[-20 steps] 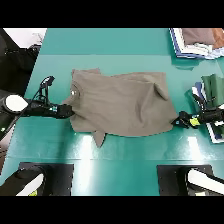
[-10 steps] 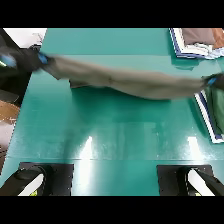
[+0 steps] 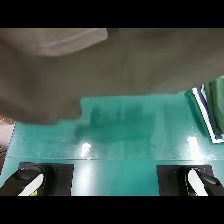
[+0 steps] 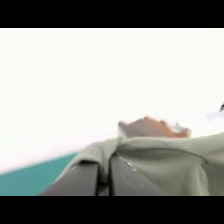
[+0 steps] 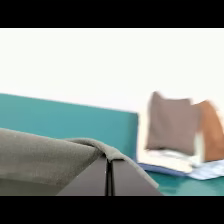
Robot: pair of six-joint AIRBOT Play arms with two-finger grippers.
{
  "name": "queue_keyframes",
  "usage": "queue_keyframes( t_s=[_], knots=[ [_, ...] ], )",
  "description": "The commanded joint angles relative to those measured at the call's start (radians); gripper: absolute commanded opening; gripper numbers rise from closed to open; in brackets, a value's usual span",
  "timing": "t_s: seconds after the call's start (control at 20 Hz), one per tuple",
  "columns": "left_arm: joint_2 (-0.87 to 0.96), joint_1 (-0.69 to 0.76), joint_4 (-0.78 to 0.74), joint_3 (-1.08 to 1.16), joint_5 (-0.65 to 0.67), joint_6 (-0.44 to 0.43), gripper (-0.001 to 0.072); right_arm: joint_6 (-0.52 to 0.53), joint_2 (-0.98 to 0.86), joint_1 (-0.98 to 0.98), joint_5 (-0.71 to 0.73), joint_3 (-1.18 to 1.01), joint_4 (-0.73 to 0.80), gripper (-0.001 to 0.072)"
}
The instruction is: Fold the shirts.
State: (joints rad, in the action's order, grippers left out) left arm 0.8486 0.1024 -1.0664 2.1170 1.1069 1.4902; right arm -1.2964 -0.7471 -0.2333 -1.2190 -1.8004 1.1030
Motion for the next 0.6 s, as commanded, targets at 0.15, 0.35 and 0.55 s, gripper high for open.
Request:
queue_keyframes(
  t_s=[0.15,0.35,0.55],
  knots=[
    [0.013,0.0,-0.062,-0.109,0.057,0.006,0.0033,-0.085,-0.188,0.0,-0.301,-0.277,0.092,0.0016],
    [0.142,0.0,-0.106,-0.323,0.128,0.002,0.0034,-0.094,-0.374,0.001,-0.42,-0.149,0.093,0.0016],
    [0.384,0.0,-0.106,-0.425,0.143,-0.006,0.0034,-0.094,-0.56,0.001,-0.43,0.051,0.093,0.0016]
  ],
)
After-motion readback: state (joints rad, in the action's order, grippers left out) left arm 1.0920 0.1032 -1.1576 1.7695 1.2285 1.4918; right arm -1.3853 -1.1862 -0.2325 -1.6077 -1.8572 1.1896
